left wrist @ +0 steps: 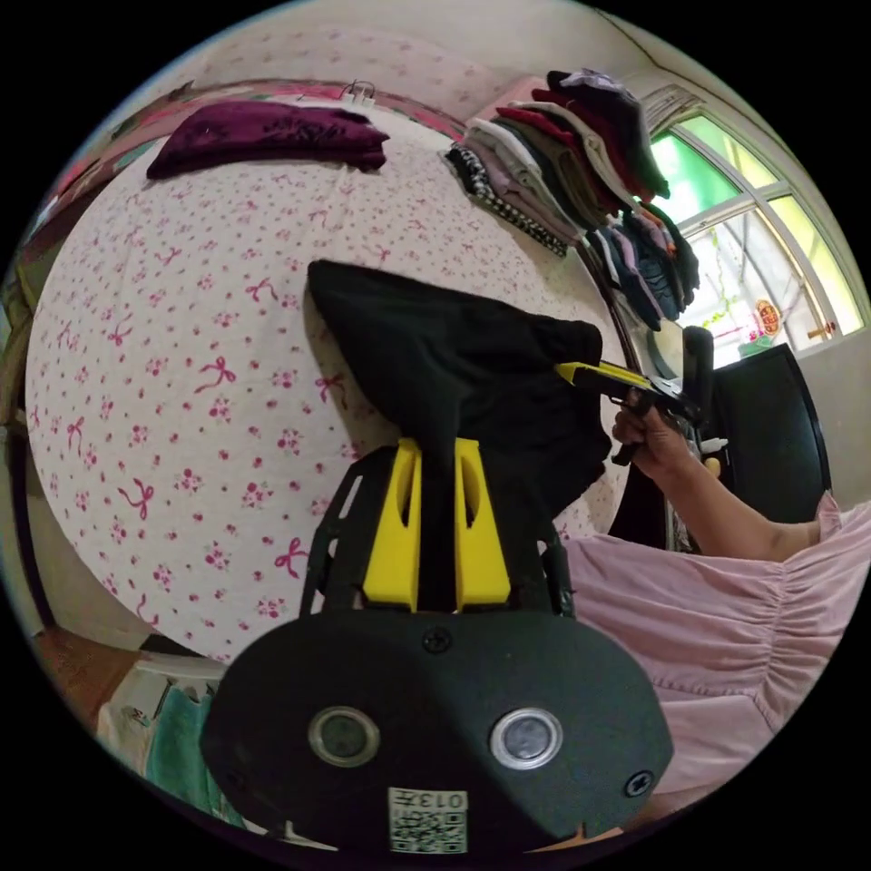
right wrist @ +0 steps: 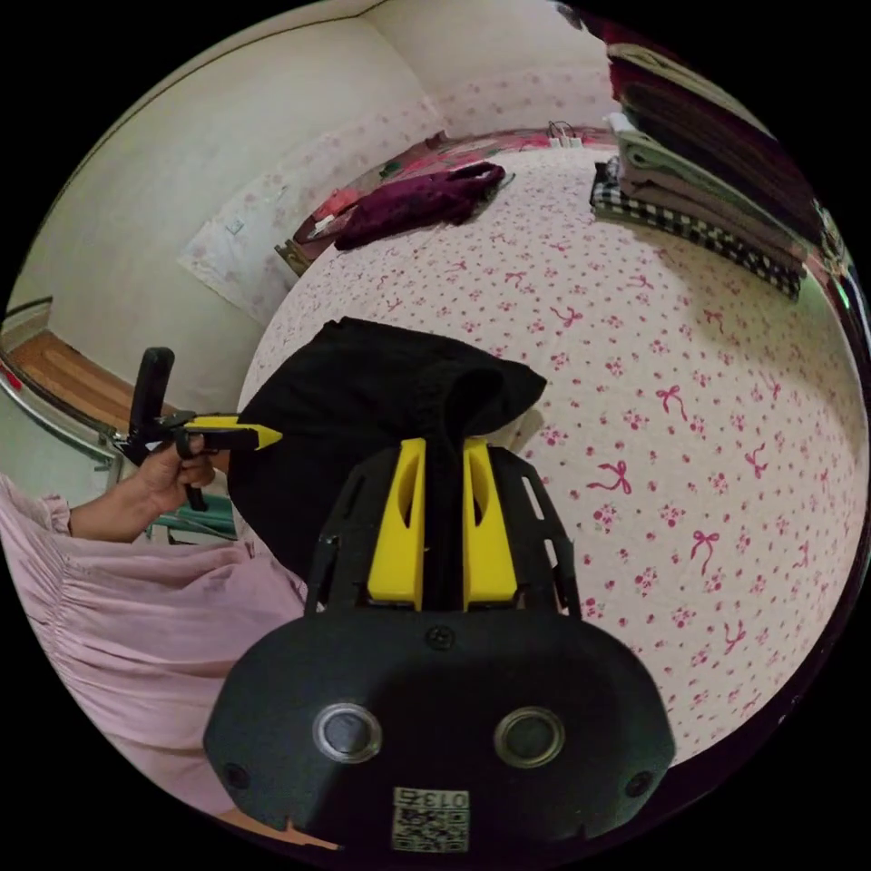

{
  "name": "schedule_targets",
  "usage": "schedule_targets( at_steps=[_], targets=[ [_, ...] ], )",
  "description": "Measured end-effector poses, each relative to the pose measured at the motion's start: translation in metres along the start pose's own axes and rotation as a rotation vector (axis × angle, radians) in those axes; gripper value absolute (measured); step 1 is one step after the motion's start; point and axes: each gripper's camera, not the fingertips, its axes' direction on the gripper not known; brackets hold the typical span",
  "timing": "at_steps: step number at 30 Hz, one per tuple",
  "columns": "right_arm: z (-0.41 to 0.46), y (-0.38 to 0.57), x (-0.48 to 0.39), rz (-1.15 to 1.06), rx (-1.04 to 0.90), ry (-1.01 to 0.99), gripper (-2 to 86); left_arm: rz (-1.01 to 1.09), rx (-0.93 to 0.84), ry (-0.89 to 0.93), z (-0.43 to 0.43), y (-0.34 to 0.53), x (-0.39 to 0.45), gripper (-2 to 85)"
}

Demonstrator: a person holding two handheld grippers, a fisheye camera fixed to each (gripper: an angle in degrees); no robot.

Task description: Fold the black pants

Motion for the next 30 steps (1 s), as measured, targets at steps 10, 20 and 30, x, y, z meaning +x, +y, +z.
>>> schedule_targets(
  at_steps=[10,20,30],
  targets=[
    [-0.056,-0.065,-0.039,-0.184,0.196,0.006,5.8,0.088,0.244,0.001,-0.07,-0.038,0.011,6.1],
    [-0.045,-0.267,-0.073,-0.375,0.321,0.038,6.2,0.182,0.375,-0.167,-0.128,-0.18,-0.051,6.2],
    [0.053,-0.452,-0.023,-0.078,0.158,0.099,11.5,-0.071,0.247,-0.374,-0.059,-0.322,-0.168,7.3]
  ],
)
